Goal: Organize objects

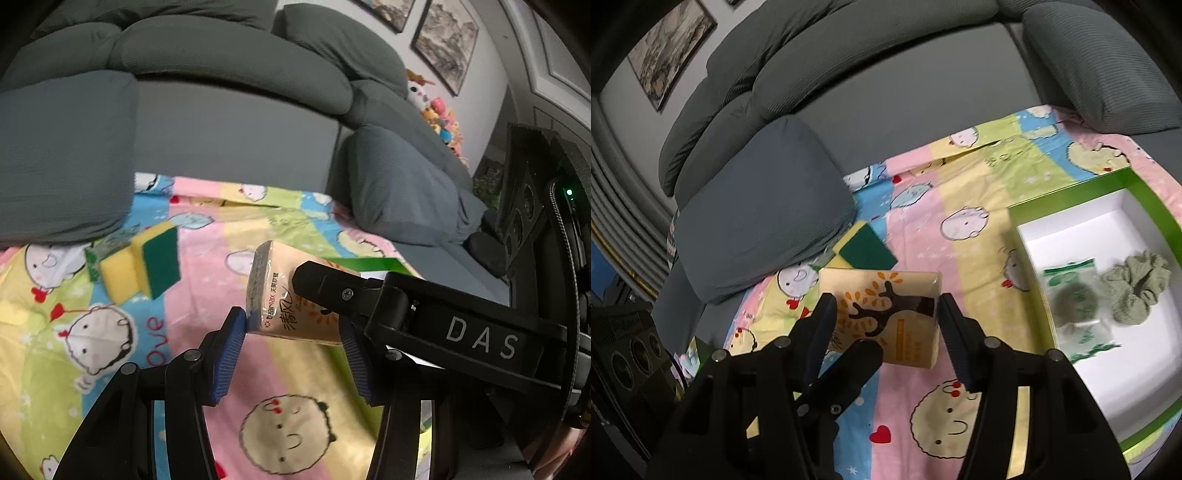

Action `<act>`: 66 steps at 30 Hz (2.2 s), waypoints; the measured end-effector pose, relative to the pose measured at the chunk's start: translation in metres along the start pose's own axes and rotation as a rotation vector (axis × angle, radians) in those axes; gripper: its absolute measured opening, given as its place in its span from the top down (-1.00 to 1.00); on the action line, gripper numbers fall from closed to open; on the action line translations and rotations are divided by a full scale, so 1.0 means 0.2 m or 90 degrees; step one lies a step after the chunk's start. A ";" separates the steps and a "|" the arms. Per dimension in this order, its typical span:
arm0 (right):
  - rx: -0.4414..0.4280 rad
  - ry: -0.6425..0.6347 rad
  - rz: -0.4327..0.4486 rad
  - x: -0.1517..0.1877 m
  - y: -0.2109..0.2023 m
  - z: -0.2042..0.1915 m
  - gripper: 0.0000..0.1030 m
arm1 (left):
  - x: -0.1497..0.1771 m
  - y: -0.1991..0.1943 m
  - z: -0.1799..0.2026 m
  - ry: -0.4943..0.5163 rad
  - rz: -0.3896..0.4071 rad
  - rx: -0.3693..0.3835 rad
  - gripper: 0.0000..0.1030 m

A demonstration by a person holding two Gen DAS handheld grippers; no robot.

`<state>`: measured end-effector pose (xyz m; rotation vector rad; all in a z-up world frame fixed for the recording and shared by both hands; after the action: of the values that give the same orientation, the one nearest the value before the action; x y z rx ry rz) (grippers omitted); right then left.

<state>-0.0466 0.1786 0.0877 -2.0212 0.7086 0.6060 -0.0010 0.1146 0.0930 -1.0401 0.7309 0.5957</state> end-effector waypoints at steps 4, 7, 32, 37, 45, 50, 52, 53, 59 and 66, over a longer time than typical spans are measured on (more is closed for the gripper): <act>0.014 0.013 0.026 -0.03 -0.07 0.06 -0.11 | -0.01 0.03 0.09 0.002 0.005 0.030 -0.04; 0.026 0.025 0.039 -0.05 -0.12 0.11 -0.11 | -0.01 0.05 0.13 0.005 0.005 0.045 -0.04; 0.153 0.133 0.074 -0.06 -0.34 0.59 -0.11 | 0.12 0.32 0.53 -0.018 -0.070 0.179 -0.04; 0.174 0.145 0.072 -0.06 -0.35 0.64 -0.11 | 0.14 0.34 0.58 -0.022 -0.084 0.195 -0.04; 0.200 0.156 0.066 -0.04 -0.35 0.70 -0.11 | 0.19 0.36 0.61 -0.029 -0.108 0.205 -0.04; 0.215 0.162 0.060 -0.03 -0.34 0.73 -0.11 | 0.20 0.37 0.63 -0.017 -0.113 0.202 -0.04; 0.222 0.164 0.059 -0.03 -0.34 0.74 -0.12 | 0.21 0.38 0.64 -0.015 -0.119 0.201 -0.04; 0.224 0.165 0.059 -0.03 -0.34 0.74 -0.12 | 0.22 0.39 0.64 -0.013 -0.123 0.199 -0.04; 0.240 0.172 0.053 -0.02 -0.32 0.78 -0.14 | 0.25 0.41 0.65 -0.010 -0.134 0.200 -0.04; 0.250 0.180 0.050 -0.01 -0.33 0.81 -0.14 | 0.27 0.42 0.68 -0.012 -0.147 0.213 -0.04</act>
<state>-0.0269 0.3472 0.0476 -1.7311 0.9952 0.2018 0.0042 0.2771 0.0477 -0.7915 0.6561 0.2714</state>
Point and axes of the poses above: each gripper's, at about its wrist camera, not at the fingertips, and y roughly the way its jaws point, z to its right, x to its underside, the point moved 10 cm from there along y, roughly the way its jaws point, and after that the axes turned 2 degrees about -x, right-handed, at the moved point
